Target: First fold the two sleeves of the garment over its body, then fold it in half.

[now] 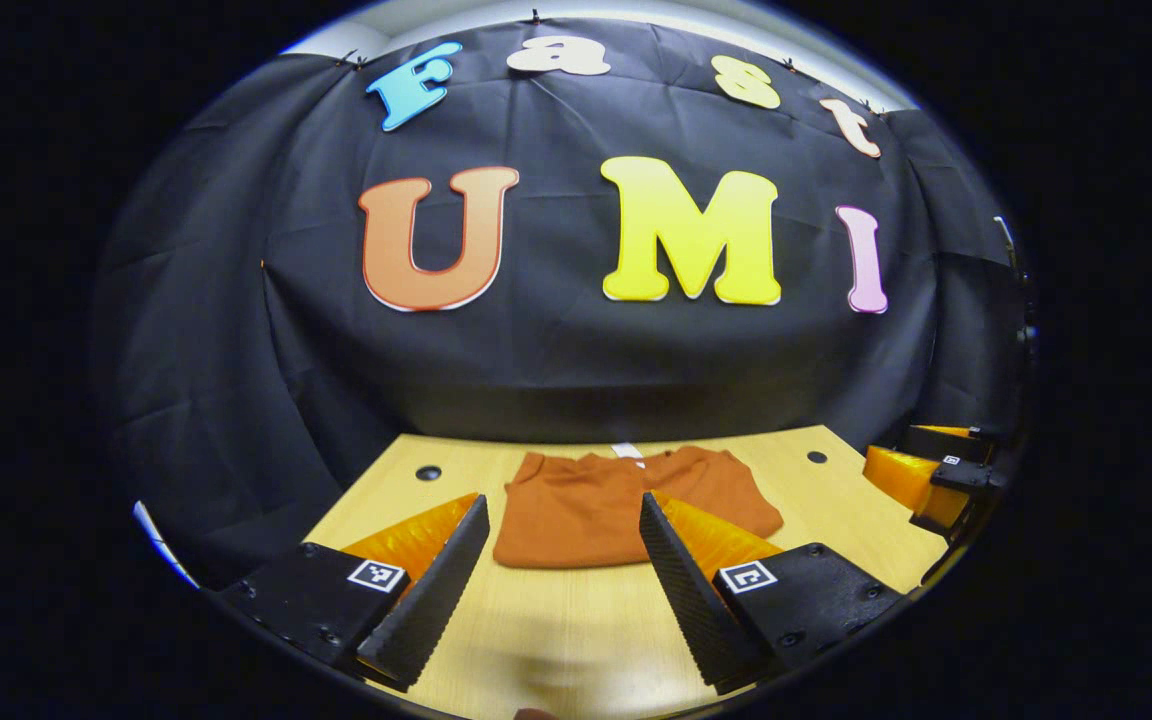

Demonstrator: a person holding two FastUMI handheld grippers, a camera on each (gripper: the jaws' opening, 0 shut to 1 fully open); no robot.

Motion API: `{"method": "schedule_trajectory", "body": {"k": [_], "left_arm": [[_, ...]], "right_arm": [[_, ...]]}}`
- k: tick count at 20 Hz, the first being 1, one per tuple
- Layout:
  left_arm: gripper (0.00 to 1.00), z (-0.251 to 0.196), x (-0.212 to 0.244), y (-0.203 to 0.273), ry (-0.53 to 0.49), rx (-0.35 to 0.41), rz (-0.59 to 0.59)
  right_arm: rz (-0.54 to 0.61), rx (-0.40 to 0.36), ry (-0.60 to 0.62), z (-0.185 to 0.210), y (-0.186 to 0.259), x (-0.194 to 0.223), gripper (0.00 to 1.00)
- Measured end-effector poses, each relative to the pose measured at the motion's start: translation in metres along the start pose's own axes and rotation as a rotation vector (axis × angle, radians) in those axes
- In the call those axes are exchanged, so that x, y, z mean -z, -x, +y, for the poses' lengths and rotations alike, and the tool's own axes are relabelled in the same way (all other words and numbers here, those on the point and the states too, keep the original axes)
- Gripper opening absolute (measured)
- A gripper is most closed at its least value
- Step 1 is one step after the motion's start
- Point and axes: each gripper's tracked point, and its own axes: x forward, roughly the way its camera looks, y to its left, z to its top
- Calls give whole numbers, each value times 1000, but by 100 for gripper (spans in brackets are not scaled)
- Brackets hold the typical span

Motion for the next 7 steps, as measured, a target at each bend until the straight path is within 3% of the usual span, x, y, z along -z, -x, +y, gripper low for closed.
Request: {"method": "schedule_trajectory", "body": {"k": [7], "left_arm": [[99,12,-7,12,-19,-31,-27]], "right_arm": [[-111,86,55,-17,36,-21,97]]}}
